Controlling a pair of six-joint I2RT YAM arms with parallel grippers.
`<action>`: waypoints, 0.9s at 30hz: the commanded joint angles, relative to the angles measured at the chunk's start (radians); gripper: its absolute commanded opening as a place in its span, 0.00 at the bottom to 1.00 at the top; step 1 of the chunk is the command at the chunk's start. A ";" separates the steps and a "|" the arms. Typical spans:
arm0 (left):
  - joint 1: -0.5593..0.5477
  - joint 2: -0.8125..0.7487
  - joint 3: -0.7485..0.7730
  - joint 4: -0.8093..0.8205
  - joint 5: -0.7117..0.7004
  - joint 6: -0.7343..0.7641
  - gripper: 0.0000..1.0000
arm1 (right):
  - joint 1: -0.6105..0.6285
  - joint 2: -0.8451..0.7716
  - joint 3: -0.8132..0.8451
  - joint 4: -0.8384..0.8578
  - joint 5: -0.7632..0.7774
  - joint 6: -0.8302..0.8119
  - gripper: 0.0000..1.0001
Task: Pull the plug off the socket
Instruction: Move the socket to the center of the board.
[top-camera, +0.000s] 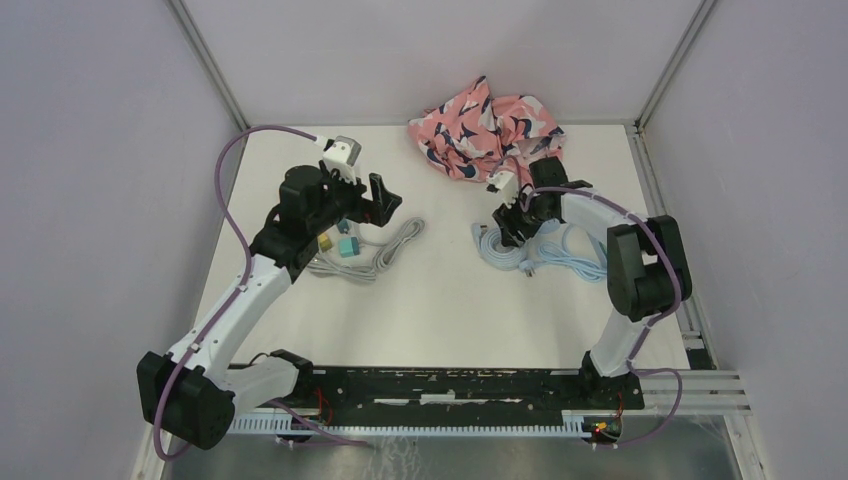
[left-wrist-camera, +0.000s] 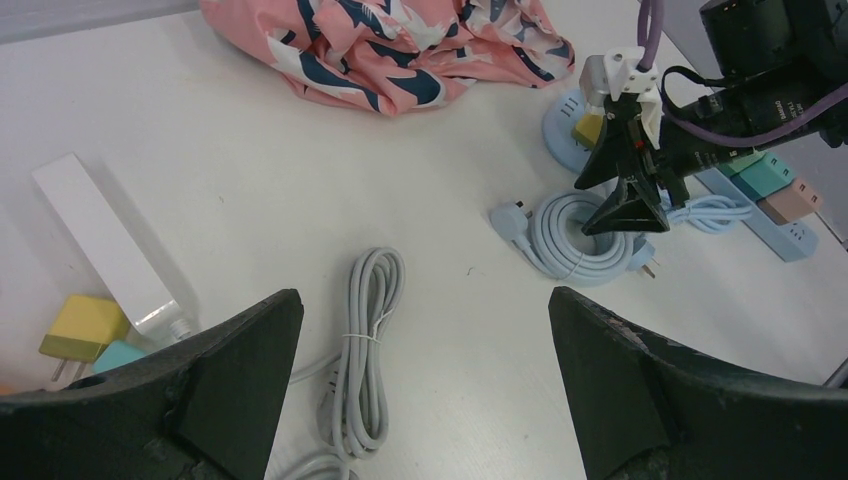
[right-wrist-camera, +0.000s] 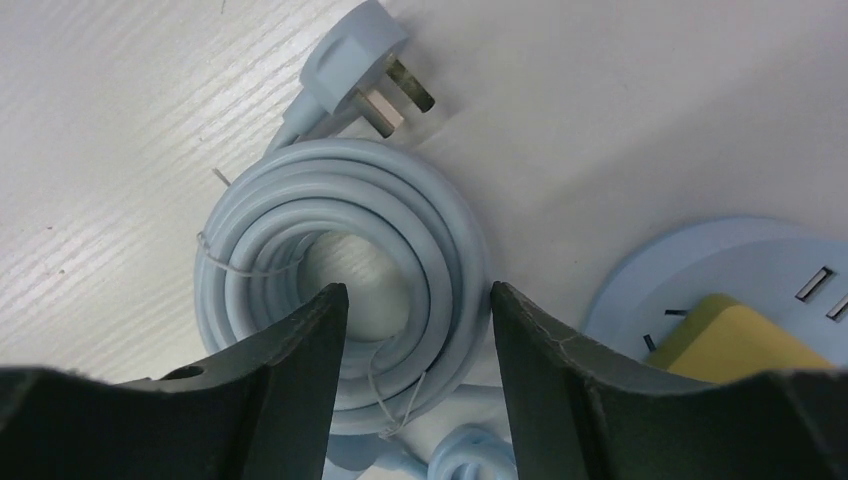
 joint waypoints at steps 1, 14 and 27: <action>0.008 -0.020 0.019 0.025 0.014 0.003 0.99 | 0.036 0.049 0.051 -0.033 0.013 0.024 0.54; 0.010 -0.017 0.019 0.022 -0.012 0.014 0.99 | 0.203 -0.079 -0.001 -0.006 -0.260 0.128 0.04; 0.014 -0.021 0.011 0.016 -0.095 0.045 0.99 | 0.530 -0.096 -0.078 0.081 -0.384 0.157 0.11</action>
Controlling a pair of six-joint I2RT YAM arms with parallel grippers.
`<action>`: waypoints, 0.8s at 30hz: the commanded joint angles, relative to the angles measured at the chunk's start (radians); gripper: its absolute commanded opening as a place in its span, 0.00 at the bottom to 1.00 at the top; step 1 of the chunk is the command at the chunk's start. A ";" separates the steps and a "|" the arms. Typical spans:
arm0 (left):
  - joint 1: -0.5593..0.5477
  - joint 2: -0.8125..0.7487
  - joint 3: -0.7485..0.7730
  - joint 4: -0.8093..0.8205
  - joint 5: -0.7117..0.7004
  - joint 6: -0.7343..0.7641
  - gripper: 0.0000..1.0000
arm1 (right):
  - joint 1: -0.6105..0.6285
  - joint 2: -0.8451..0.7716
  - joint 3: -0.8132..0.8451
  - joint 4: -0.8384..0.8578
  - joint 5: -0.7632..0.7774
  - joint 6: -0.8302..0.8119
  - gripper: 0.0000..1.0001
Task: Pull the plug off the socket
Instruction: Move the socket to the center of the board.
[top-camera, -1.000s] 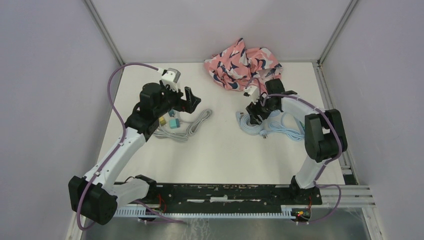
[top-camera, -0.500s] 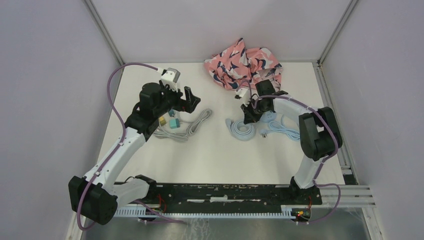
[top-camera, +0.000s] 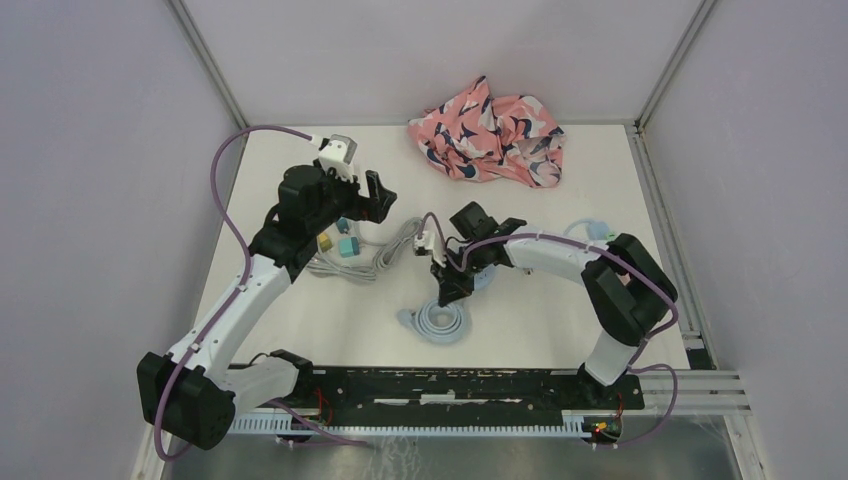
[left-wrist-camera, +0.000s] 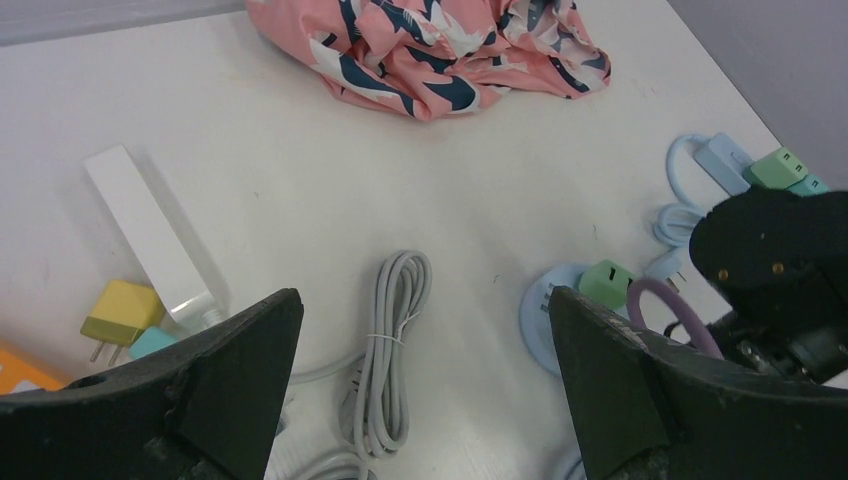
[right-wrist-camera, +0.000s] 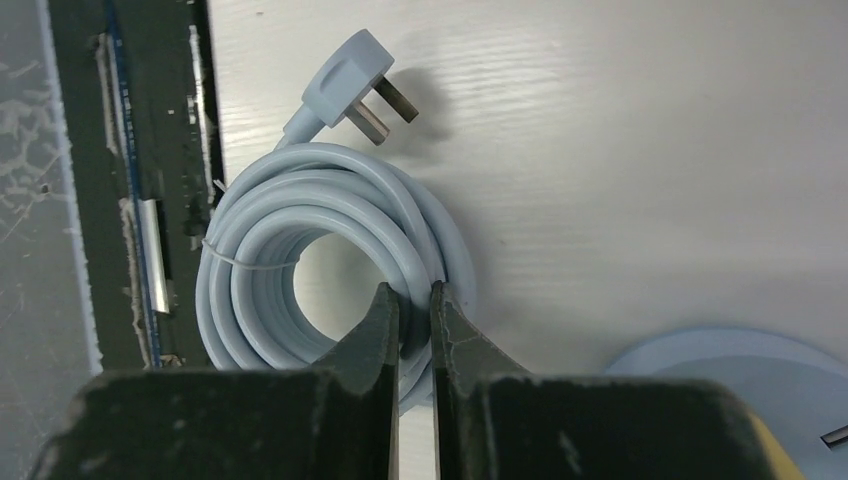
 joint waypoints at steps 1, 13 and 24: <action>0.008 -0.019 0.011 0.016 -0.044 0.046 0.99 | 0.092 -0.028 0.020 0.031 -0.126 0.007 0.14; 0.009 -0.012 0.014 0.008 -0.036 0.057 0.99 | 0.087 -0.083 0.158 -0.280 -0.095 -0.265 0.74; 0.010 -0.008 0.009 0.057 0.066 -0.002 0.99 | -0.290 -0.354 0.127 -0.417 -0.382 -0.438 0.91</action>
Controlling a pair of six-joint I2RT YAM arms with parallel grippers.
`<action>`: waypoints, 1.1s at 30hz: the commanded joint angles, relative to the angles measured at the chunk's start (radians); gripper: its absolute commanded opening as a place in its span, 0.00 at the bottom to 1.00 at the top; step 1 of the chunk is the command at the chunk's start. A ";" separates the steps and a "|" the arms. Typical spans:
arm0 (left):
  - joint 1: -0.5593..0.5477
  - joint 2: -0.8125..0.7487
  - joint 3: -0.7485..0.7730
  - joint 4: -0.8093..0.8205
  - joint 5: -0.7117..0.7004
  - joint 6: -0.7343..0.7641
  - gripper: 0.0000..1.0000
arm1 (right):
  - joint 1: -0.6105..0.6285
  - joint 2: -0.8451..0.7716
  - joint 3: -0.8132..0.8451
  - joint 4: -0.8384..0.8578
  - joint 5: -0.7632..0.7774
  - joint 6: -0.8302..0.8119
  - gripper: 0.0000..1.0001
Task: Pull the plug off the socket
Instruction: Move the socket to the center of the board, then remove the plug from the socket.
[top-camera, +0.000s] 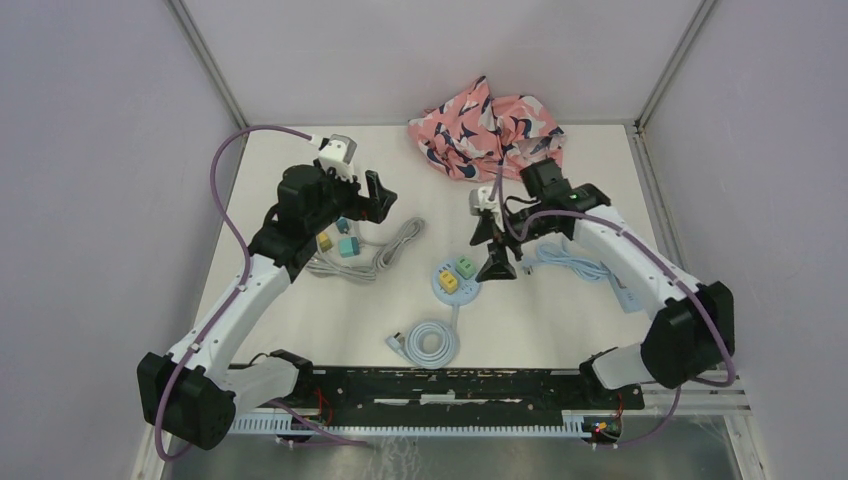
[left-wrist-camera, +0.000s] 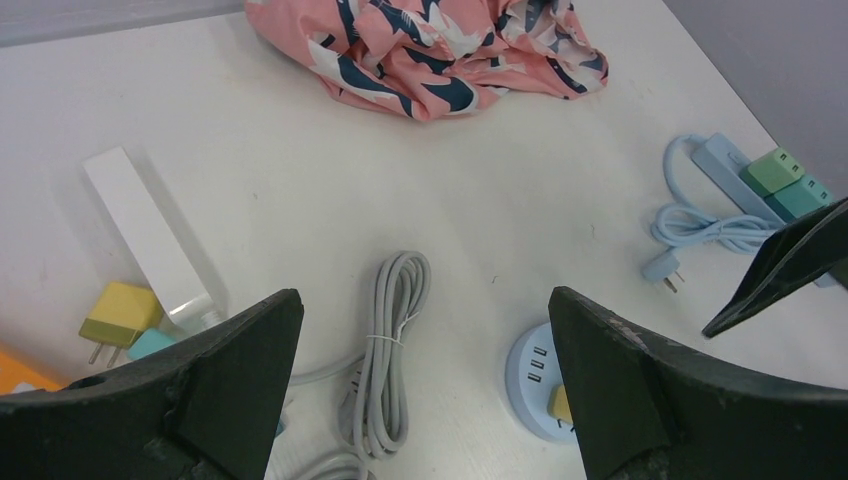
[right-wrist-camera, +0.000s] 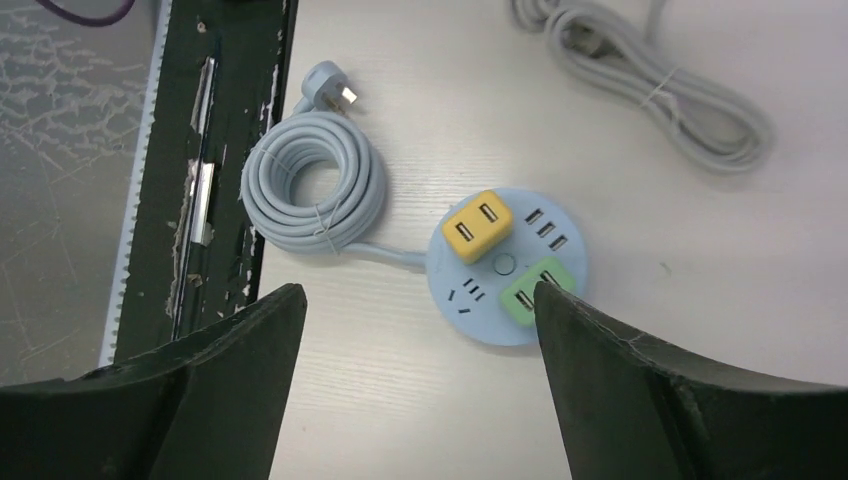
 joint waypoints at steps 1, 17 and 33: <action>0.005 -0.007 0.009 0.066 0.084 -0.017 0.99 | -0.109 -0.120 -0.019 0.017 -0.162 -0.004 0.92; 0.004 -0.099 -0.334 0.638 0.279 -0.619 0.99 | -0.411 -0.158 -0.148 0.586 -0.145 0.735 0.99; -0.328 0.027 -0.473 0.817 0.099 -0.367 0.99 | -0.455 -0.149 -0.172 0.480 -0.190 0.519 1.00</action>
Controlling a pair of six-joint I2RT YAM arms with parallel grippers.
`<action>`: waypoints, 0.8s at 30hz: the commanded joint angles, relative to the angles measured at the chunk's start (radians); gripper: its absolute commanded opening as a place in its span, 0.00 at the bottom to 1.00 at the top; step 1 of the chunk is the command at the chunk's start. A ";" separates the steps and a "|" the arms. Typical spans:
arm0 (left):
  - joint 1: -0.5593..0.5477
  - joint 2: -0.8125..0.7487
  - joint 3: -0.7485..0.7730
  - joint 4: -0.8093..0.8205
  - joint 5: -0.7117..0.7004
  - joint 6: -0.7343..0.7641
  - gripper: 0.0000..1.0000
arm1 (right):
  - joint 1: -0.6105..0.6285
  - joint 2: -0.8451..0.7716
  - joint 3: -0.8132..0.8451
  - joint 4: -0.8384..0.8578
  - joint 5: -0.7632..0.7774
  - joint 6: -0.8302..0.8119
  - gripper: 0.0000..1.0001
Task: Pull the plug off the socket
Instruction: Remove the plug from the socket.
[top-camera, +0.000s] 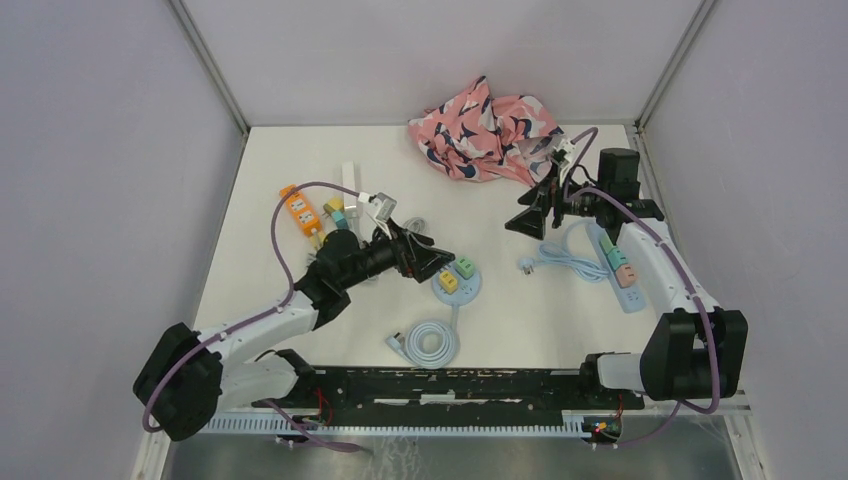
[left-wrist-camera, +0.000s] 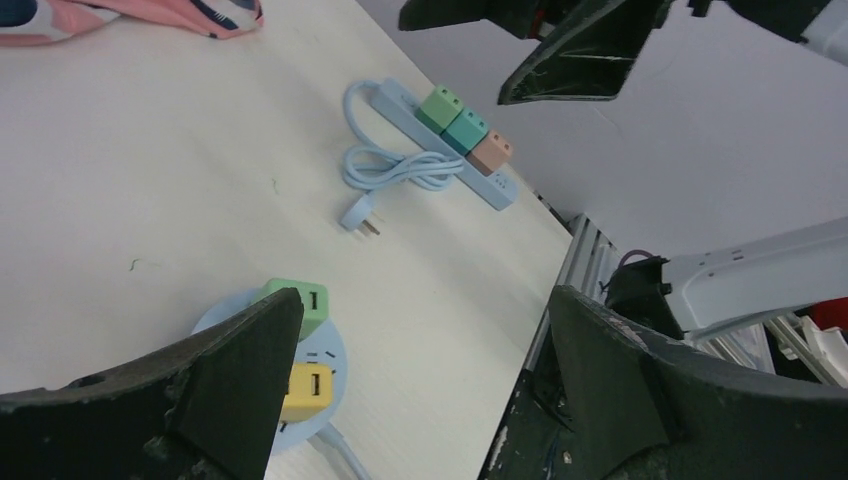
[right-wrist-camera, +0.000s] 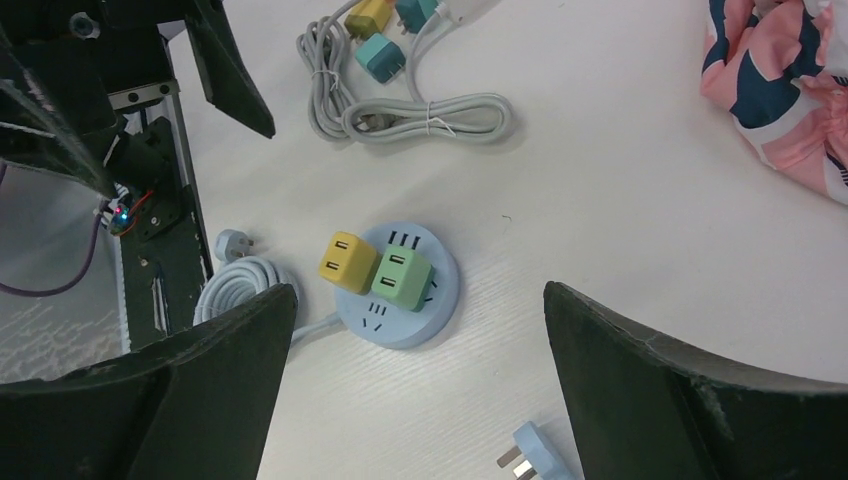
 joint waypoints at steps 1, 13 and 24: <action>-0.004 0.038 -0.056 0.147 -0.074 0.057 0.99 | -0.001 0.002 0.002 -0.063 -0.043 -0.141 1.00; -0.004 0.182 -0.023 0.204 -0.026 0.069 0.99 | 0.090 0.039 0.020 -0.374 0.125 -0.695 1.00; -0.062 0.235 0.038 0.025 -0.137 0.223 0.91 | 0.257 0.091 -0.024 -0.484 0.138 -1.096 1.00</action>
